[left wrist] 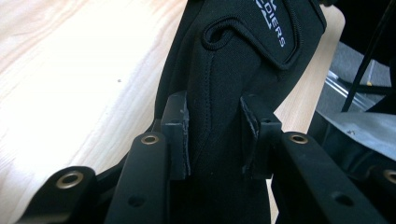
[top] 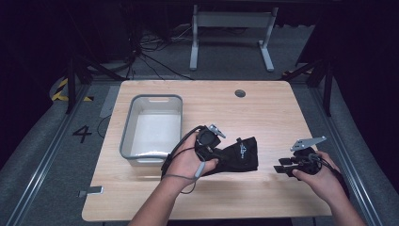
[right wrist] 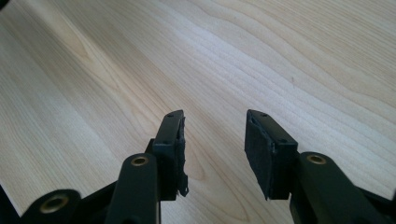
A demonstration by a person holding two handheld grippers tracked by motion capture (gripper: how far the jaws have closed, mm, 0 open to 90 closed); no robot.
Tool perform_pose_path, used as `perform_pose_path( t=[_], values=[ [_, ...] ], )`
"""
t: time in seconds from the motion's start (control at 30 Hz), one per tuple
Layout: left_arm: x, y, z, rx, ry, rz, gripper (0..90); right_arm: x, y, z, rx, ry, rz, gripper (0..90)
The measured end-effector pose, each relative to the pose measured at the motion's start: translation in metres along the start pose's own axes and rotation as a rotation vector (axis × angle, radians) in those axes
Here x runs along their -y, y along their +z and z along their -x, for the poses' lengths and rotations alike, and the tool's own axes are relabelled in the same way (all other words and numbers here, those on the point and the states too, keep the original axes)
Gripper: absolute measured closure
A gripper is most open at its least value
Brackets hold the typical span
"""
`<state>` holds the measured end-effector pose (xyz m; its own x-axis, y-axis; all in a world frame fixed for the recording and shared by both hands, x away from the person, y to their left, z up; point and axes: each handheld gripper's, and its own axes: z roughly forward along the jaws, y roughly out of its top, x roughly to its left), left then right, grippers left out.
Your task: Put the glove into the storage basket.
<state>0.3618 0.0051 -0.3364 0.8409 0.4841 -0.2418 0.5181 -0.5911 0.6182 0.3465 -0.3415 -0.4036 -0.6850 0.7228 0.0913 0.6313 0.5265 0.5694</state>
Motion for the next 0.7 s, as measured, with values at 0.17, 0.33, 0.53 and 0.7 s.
perform_pose_path(
  t=[0.17,0.33,0.53,0.7],
  values=[
    [0.005,-0.014,-0.006,-0.035,-0.045,0.019,66.7,-0.005,0.003,0.000,-0.010,-0.002,0.002,58.5],
    [0.011,-0.024,-0.008,-0.048,-0.078,0.029,66.7,-0.013,0.007,-0.001,-0.022,-0.012,0.005,58.3],
    [0.016,-0.038,-0.014,-0.071,-0.112,0.046,66.7,-0.020,0.011,-0.003,-0.035,-0.025,0.002,57.9],
    [0.016,-0.051,-0.019,-0.093,-0.134,0.058,66.6,-0.022,0.013,-0.003,-0.038,-0.025,0.000,57.8]
  ],
)
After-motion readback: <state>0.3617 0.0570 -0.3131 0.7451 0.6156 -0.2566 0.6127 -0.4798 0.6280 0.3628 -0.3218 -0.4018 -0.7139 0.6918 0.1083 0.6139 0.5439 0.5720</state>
